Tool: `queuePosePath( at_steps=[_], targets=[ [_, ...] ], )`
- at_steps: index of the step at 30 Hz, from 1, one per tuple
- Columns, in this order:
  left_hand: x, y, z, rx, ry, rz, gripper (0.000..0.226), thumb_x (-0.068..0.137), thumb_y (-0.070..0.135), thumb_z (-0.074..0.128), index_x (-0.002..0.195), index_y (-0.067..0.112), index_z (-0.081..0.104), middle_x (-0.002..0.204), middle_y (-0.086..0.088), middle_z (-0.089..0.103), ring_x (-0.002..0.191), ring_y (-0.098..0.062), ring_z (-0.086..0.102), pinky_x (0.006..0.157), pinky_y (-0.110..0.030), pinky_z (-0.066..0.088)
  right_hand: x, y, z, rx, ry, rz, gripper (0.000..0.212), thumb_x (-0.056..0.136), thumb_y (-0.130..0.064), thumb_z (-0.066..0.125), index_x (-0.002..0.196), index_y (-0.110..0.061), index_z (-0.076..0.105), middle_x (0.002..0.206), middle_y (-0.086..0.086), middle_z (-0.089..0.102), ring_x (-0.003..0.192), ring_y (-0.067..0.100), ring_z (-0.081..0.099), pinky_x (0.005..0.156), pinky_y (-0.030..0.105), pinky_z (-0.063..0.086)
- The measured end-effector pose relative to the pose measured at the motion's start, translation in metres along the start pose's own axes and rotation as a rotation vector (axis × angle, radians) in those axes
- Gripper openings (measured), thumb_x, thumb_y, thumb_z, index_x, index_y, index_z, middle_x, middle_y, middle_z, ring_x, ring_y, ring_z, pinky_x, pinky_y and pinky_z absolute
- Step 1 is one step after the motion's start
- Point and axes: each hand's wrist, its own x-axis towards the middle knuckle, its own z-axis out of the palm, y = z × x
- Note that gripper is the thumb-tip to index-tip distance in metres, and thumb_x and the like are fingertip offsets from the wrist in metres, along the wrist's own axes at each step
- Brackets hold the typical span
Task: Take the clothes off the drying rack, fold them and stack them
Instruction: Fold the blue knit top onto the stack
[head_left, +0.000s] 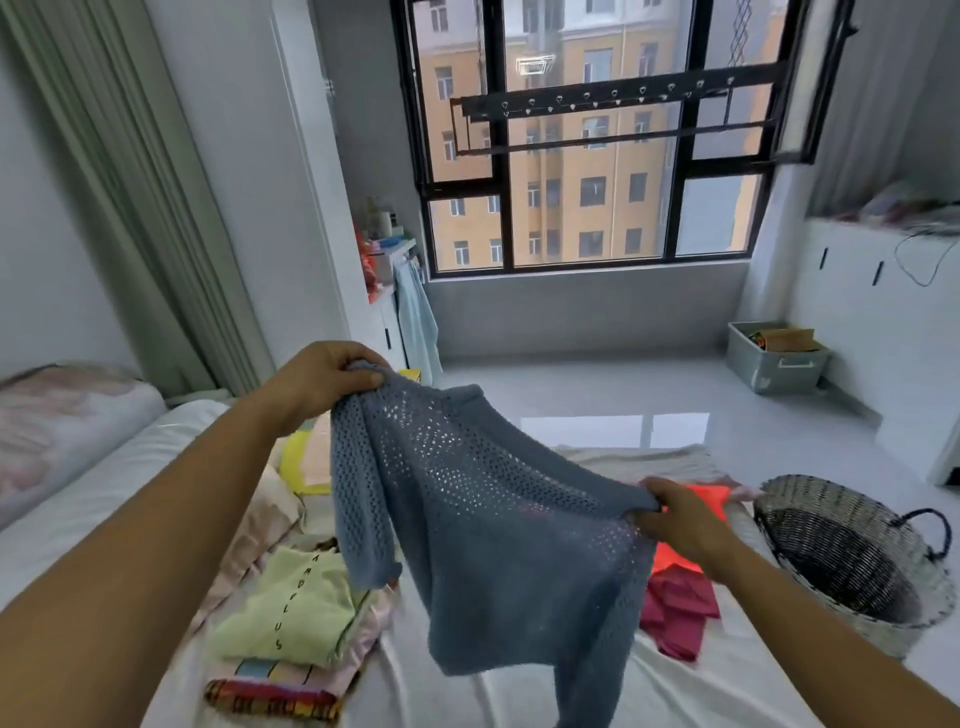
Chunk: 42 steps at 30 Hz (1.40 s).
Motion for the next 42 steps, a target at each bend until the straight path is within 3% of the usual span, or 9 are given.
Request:
queuePosePath(
  at_steps=[4,9,11,15,21,29,33,37,42],
  targets=[
    [-0.013,-0.021,0.02,0.382,-0.011,-0.032,0.012,0.089,0.011,0.059,0.098,0.007,0.068,0.09,-0.004,0.061,0.094,-0.023,0.057,0.074,-0.027,0.035,0.002,0.0,-0.042,0.082,0.061,0.105,0.024,0.079,0.006,0.064,0.089,-0.012,0.052,0.083,0.018,0.06,0.075,0.024,0.053,0.069,0.034,0.042],
    [-0.037,-0.026,0.054,0.145,0.041,-0.178,0.004,0.086,0.007,0.063,0.088,0.006,0.066,0.085,-0.007,0.061,0.084,-0.023,0.055,0.075,-0.032,0.041,0.004,0.003,-0.086,-0.518,0.042,0.108,0.016,0.085,-0.014,0.06,0.091,0.0,0.066,0.092,0.013,0.065,0.079,0.02,0.052,0.064,0.026,0.032],
    [-0.043,-0.026,0.065,0.039,0.009,-0.221,0.006,0.083,0.007,0.067,0.088,0.005,0.067,0.084,-0.009,0.063,0.082,-0.022,0.056,0.076,-0.033,0.045,0.004,0.013,-0.092,-0.495,0.052,0.094,0.016,0.092,-0.014,0.052,0.096,-0.003,0.063,0.096,0.012,0.063,0.082,0.02,0.05,0.067,0.026,0.032],
    [-0.051,-0.027,0.081,-0.056,-0.08,-0.292,0.012,0.084,0.006,0.066,0.095,0.001,0.066,0.084,-0.008,0.062,0.079,-0.018,0.056,0.069,-0.026,0.044,0.003,0.026,-0.095,-0.079,0.081,0.095,0.015,0.098,-0.016,0.045,0.105,-0.009,0.056,0.098,0.007,0.058,0.082,0.017,0.052,0.067,0.027,0.038],
    [-0.03,-0.068,0.101,0.017,-0.141,-0.439,0.009,0.087,0.004,0.062,0.079,0.006,0.063,0.066,-0.006,0.052,0.063,-0.018,0.047,0.054,-0.022,0.04,0.034,0.046,-0.081,-0.25,0.108,0.046,0.014,0.094,-0.018,0.052,0.088,-0.006,0.057,0.092,0.013,0.061,0.081,0.021,0.05,0.07,0.028,0.031],
    [0.049,-0.12,0.141,-0.158,-0.038,-0.47,0.012,0.091,0.002,0.054,0.081,0.008,0.058,0.079,-0.009,0.051,0.074,-0.019,0.046,0.063,-0.026,0.038,0.118,0.048,-0.076,-0.24,0.235,0.023,0.021,0.093,-0.014,0.053,0.105,0.0,0.063,0.11,0.016,0.064,0.101,0.028,0.056,0.083,0.028,0.035],
    [0.103,-0.124,0.126,-0.26,0.113,-0.356,0.013,0.092,0.002,0.051,0.09,0.013,0.058,0.08,0.001,0.053,0.082,-0.016,0.049,0.067,-0.023,0.041,0.16,0.023,-0.089,-0.17,0.348,-0.116,0.019,0.092,-0.016,0.055,0.102,-0.003,0.065,0.098,0.004,0.064,0.089,0.009,0.054,0.078,0.021,0.034],
    [0.117,-0.125,0.105,-0.325,0.138,-0.255,0.027,0.091,-0.002,0.05,0.082,0.023,0.057,0.075,0.007,0.059,0.073,-0.005,0.052,0.069,-0.017,0.046,0.164,0.013,-0.091,-0.054,0.346,-0.187,0.013,0.09,-0.017,0.056,0.083,-0.026,0.062,0.069,-0.031,0.061,0.065,-0.016,0.052,0.067,0.011,0.041],
    [0.072,-0.152,0.115,-0.207,-0.134,-0.288,0.022,0.087,-0.004,0.055,0.084,0.016,0.064,0.064,0.016,0.065,0.066,0.004,0.057,0.059,-0.002,0.042,0.124,0.05,-0.056,-0.033,0.172,-0.15,0.024,0.085,-0.011,0.058,0.07,-0.029,0.059,0.067,-0.01,0.06,0.061,-0.008,0.052,0.062,0.007,0.038]
  ],
)
